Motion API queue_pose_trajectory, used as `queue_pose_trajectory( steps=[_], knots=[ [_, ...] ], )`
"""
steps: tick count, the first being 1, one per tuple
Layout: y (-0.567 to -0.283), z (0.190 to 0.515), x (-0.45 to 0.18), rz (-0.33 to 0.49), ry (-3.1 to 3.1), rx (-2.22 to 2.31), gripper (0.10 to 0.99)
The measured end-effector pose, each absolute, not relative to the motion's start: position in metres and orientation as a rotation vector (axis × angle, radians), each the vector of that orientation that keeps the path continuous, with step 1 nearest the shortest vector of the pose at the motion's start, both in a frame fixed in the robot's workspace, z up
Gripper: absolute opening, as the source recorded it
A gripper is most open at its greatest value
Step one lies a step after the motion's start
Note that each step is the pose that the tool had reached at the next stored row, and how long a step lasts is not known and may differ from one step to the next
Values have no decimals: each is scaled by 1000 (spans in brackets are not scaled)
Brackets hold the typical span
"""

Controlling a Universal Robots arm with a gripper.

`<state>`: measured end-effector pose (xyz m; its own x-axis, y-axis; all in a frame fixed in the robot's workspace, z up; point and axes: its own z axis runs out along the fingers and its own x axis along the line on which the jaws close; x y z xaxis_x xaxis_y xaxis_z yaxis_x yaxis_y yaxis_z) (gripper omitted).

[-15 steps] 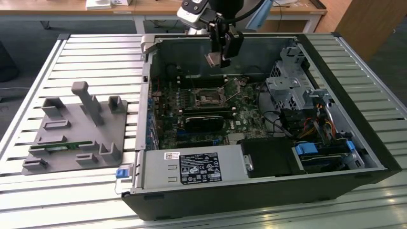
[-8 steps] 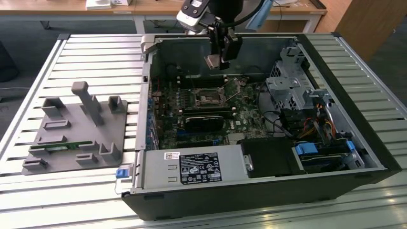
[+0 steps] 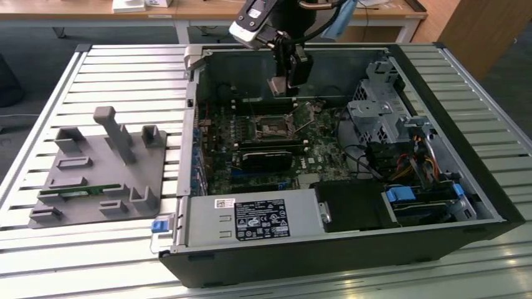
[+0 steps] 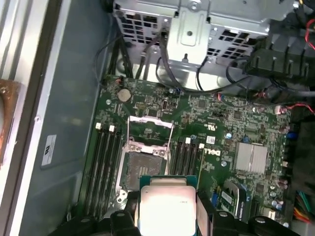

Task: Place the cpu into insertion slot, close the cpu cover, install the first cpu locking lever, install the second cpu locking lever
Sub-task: 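Place the cpu into insertion slot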

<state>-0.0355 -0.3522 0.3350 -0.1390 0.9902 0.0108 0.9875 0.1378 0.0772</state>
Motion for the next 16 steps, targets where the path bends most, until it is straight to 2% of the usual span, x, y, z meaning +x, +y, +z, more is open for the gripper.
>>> queue_pose_trajectory(
  steps=[16],
  knots=[
    [-344, 310, -35, 99, 2219, 2155, 545]
  ],
)
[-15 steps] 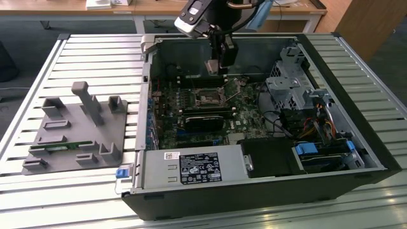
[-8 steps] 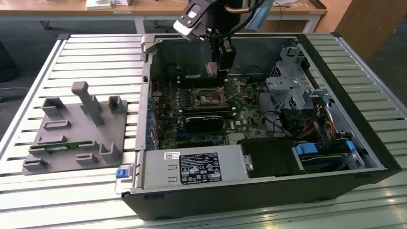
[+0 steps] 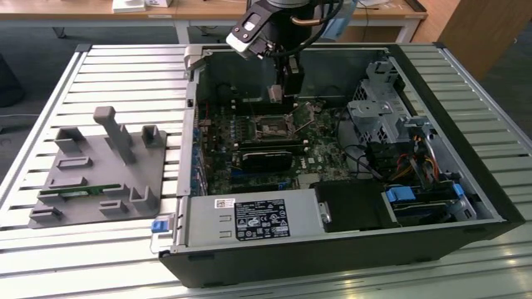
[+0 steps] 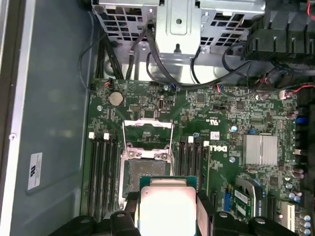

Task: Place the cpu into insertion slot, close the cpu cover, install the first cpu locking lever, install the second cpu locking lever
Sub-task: 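Place the cpu into insertion slot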

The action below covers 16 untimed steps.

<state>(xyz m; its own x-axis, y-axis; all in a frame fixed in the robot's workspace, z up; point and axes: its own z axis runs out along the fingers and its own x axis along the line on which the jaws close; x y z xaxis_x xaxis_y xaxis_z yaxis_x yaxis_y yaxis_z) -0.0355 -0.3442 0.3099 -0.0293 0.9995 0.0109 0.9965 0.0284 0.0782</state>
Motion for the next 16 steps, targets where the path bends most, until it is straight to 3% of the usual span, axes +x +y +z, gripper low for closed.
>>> queue_pose_trajectory(
  steps=[16],
  knots=[
    [-339, 286, -36, 101, 2265, 2109, 545]
  ],
)
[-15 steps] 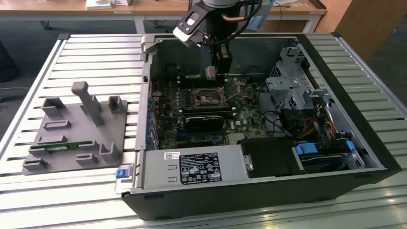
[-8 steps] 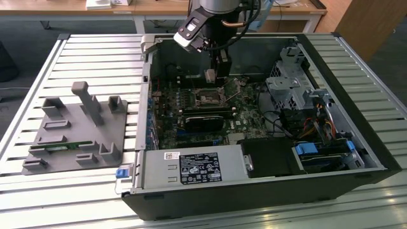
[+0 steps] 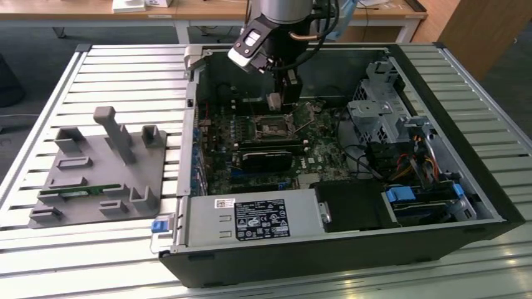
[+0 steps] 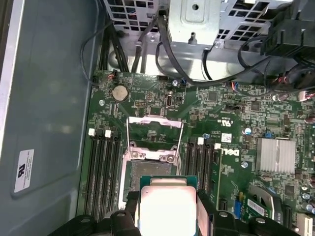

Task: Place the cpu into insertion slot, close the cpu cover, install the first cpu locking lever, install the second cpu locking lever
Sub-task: 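Place the cpu into insertion slot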

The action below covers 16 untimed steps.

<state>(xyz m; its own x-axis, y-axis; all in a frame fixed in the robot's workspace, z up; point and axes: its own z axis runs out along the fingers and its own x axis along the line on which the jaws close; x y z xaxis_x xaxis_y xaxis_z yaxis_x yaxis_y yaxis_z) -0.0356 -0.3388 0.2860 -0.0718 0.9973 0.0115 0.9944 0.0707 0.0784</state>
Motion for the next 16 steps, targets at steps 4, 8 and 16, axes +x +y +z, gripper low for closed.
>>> queue_pose_trajectory(
  steps=[4, 8, 16],
  knots=[
    [-337, 281, -36, 100, 2265, 2109, 545],
    [-334, 275, -36, 95, 2263, 2107, 545],
    [-327, 265, -36, 94, 2263, 2106, 545]
  ],
)
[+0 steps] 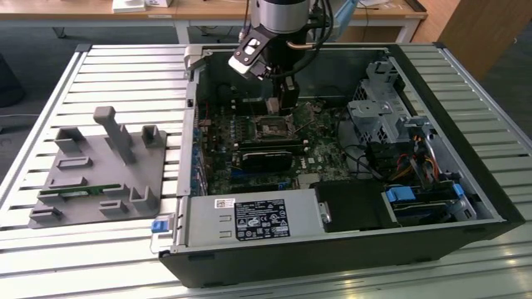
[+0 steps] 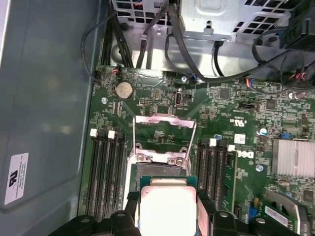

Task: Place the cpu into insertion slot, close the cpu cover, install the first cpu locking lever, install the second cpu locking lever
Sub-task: 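Place the cpu into insertion slot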

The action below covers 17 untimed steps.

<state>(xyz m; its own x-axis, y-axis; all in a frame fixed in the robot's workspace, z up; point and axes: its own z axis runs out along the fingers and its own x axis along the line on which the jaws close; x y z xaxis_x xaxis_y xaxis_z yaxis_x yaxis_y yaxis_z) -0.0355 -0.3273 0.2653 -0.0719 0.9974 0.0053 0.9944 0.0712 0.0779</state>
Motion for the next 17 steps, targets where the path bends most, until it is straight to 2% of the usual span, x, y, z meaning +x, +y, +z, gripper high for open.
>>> queue_pose_trajectory(
  steps=[17],
  knots=[
    [-322, 237, -38, 85, 2221, 2145, 545]
  ],
)
